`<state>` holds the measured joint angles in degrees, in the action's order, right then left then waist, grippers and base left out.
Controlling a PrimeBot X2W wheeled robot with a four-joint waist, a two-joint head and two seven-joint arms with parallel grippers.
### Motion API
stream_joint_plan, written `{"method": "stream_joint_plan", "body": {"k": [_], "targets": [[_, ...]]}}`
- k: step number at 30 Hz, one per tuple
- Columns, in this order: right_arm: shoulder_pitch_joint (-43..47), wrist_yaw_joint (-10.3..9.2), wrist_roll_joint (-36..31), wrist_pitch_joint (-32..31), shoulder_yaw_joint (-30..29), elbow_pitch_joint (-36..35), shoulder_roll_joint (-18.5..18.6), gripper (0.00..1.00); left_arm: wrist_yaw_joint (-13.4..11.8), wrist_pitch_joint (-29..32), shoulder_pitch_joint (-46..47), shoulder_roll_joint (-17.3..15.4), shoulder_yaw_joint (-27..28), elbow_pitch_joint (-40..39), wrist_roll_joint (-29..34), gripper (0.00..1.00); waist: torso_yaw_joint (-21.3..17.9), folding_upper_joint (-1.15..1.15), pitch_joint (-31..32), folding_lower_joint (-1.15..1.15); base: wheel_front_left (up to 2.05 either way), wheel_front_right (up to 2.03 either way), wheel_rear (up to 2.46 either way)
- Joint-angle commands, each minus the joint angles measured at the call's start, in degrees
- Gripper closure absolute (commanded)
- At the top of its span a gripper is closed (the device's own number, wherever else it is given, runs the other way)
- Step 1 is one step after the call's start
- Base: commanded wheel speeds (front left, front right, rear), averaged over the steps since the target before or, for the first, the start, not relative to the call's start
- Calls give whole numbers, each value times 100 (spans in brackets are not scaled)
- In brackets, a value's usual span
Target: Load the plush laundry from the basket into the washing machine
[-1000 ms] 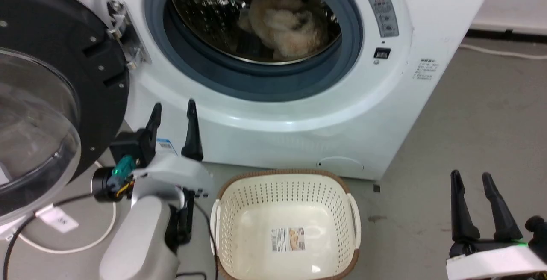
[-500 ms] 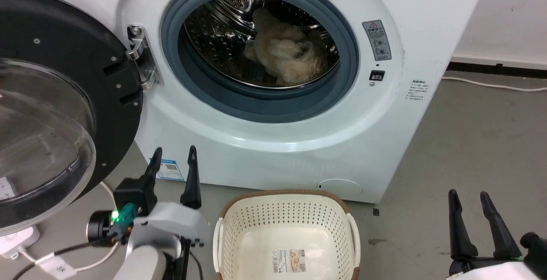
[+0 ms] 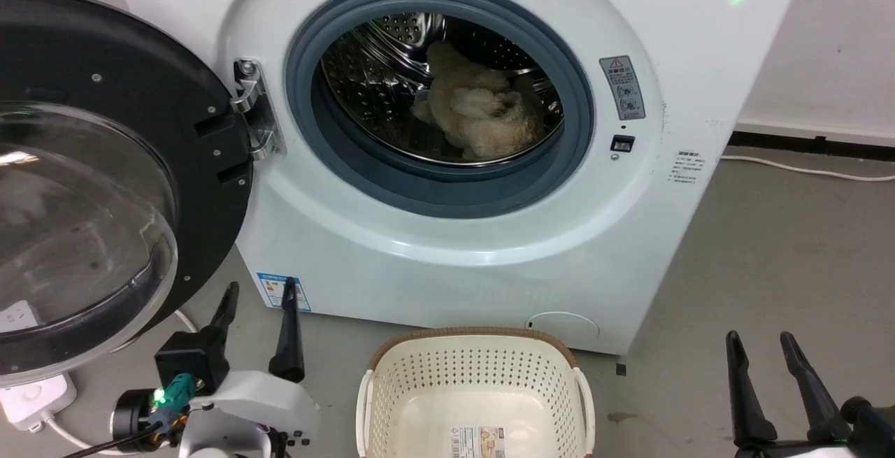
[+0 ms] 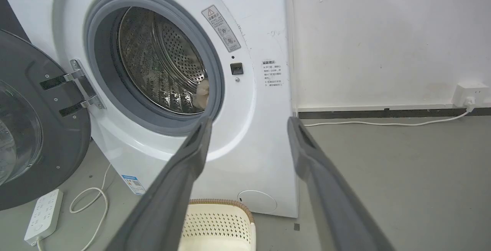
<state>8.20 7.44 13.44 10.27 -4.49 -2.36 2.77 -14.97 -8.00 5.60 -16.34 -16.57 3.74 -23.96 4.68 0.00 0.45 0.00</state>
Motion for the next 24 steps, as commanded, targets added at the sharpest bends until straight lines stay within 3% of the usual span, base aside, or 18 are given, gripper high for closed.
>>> {"method": "stream_joint_plan", "body": {"k": [1,24], "targets": [[107,5,-55,-14,12,-43,10,0,-24,28,-93,-45,20,-58,-24,0,18,0,14,0,0,0,0],[260,5,-121,-255,96,-249,10,0,-172,333,-474,-278,-76,-541,-18,0,40,0,42,0,0,0,0]]}}
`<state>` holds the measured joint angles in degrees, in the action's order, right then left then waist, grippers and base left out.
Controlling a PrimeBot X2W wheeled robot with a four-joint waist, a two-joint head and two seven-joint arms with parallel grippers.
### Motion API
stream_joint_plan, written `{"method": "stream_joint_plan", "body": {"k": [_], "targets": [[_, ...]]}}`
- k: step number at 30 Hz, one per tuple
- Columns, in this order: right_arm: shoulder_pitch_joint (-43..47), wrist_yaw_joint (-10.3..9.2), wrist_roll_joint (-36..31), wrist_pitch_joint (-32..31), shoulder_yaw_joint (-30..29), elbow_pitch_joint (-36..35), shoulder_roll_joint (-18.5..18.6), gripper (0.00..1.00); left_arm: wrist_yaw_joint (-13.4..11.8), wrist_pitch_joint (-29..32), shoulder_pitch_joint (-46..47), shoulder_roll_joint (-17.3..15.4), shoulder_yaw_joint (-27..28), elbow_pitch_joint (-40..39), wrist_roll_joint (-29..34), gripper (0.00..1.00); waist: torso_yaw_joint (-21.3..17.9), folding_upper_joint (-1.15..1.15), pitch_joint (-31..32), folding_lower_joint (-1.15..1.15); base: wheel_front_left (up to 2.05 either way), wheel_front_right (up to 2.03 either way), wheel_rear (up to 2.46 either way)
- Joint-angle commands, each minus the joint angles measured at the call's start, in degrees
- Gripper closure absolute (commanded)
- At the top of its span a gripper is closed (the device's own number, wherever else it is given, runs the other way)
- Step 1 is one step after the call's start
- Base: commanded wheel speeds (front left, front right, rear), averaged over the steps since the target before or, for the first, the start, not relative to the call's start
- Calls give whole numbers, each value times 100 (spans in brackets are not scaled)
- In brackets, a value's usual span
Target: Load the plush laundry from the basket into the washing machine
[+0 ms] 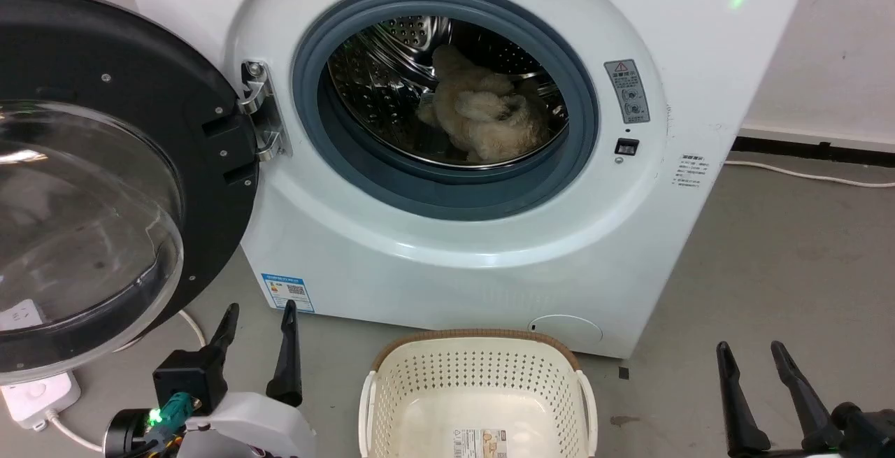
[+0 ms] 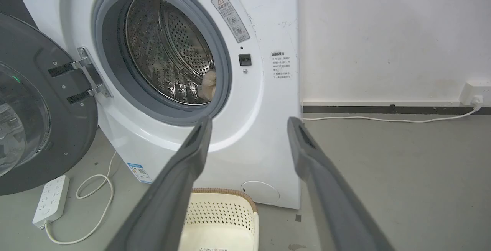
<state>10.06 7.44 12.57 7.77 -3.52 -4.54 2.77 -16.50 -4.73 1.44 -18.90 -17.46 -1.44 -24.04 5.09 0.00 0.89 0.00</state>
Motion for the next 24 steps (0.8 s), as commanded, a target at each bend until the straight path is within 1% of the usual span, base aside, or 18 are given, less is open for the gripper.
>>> {"method": "stream_joint_plan", "body": {"k": [1,7,18,19,24], "targets": [[76,5,-32,-13,0,-35,10,0,-32,8,-59,-19,21,-32,-17,0,-2,0,-6,0,0,0,0],[70,5,-18,-33,0,-48,10,0,-63,11,-66,-8,51,-39,-70,0,-10,0,-23,0,0,0,0],[64,5,-9,-33,2,-51,10,0,-24,-80,-4,8,54,41,-149,0,-18,0,-40,0,0,0,0],[0,0,1,-19,3,-17,0,100,-44,-38,-3,5,39,25,-121,100,-18,0,-40,0,0,0,0],[-10,0,-9,-25,6,-9,0,100,-32,-31,-4,19,48,24,-99,100,-23,0,-42,0,0,0,0]]}}
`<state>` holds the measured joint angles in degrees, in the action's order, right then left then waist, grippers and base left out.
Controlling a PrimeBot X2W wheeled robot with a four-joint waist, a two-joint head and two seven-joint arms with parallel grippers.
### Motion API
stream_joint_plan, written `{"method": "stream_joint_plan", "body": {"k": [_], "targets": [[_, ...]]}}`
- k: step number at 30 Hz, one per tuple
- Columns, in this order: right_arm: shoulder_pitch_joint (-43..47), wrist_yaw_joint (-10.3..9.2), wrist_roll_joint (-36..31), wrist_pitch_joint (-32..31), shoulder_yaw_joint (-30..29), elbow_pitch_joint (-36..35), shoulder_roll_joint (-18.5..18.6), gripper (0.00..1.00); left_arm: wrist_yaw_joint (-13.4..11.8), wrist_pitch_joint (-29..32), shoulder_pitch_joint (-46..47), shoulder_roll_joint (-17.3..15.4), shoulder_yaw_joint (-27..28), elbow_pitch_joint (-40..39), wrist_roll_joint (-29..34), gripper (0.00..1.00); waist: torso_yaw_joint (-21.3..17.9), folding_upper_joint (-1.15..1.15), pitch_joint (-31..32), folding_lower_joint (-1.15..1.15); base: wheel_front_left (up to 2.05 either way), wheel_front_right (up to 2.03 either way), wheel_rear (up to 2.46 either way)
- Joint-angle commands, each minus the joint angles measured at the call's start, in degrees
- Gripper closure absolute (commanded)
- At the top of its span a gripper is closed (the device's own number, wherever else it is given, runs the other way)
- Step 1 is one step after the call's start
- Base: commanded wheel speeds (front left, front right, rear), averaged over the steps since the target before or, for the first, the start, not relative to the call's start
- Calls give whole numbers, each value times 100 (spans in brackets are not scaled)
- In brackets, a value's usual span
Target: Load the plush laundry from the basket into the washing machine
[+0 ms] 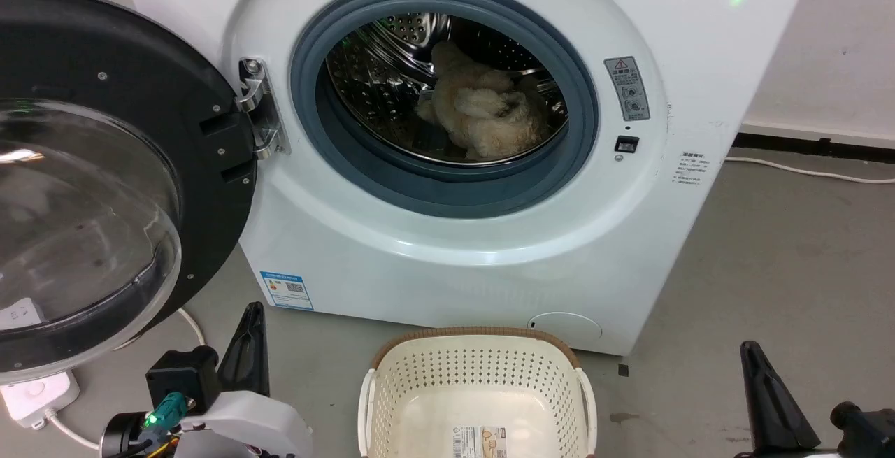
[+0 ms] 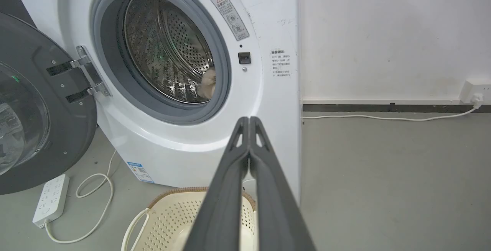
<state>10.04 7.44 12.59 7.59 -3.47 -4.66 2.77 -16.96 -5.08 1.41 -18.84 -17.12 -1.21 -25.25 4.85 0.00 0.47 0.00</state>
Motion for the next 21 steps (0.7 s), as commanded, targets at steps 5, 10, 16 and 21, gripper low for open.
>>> {"method": "stream_joint_plan", "body": {"k": [5,10,16,21], "targets": [[-49,0,-61,-37,15,22,1,100,82,25,-7,76,83,6,123,100,-19,0,-2,0,0,0,0],[-89,0,-111,-68,29,41,1,100,150,45,-13,140,151,11,224,100,-39,0,-4,0,0,0,0],[-137,1,-171,-104,46,63,1,100,231,69,-19,216,233,17,344,100,-62,0,-6,0,0,0,0],[-177,1,-222,-134,59,82,2,100,299,90,-25,280,302,21,445,100,-82,0,-8,0,0,0,0]]}}
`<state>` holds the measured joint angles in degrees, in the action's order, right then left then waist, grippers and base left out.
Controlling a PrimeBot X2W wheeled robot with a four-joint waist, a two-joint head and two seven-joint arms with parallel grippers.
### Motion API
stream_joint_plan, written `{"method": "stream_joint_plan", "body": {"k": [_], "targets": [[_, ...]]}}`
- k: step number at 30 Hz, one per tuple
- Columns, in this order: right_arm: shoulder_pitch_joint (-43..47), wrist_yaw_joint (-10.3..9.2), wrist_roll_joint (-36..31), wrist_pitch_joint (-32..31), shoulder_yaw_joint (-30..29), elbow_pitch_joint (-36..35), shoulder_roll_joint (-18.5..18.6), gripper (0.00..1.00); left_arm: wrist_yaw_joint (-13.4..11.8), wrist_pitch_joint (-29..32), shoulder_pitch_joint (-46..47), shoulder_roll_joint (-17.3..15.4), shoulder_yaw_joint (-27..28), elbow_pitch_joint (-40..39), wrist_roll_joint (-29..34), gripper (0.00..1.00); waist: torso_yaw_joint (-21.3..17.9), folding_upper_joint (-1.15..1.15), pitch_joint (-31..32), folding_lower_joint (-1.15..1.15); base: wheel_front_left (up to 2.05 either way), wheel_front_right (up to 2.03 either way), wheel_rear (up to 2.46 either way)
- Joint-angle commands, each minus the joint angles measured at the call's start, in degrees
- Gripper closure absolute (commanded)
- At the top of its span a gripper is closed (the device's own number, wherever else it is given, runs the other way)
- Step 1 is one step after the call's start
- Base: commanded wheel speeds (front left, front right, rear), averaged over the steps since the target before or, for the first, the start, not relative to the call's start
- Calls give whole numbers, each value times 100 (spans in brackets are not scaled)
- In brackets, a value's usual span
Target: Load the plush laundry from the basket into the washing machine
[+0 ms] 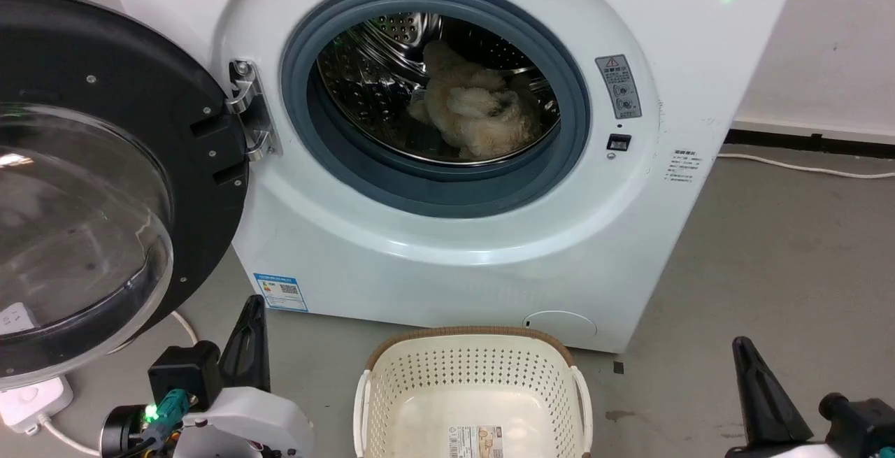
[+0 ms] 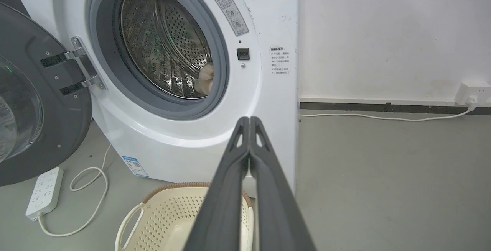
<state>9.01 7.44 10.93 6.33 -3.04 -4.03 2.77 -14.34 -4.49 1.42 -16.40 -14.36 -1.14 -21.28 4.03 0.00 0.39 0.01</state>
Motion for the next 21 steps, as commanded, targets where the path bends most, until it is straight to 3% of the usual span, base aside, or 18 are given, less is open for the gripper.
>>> {"method": "stream_joint_plan", "body": {"k": [1,21], "targets": [[-81,1,-66,-15,19,22,2,100,51,35,-27,49,40,15,68,100,-3,0,0,0,0,0,0],[-250,2,-277,-142,78,100,4,100,336,120,-50,317,327,35,492,100,-86,0,-8,0,0,0,0]]}}
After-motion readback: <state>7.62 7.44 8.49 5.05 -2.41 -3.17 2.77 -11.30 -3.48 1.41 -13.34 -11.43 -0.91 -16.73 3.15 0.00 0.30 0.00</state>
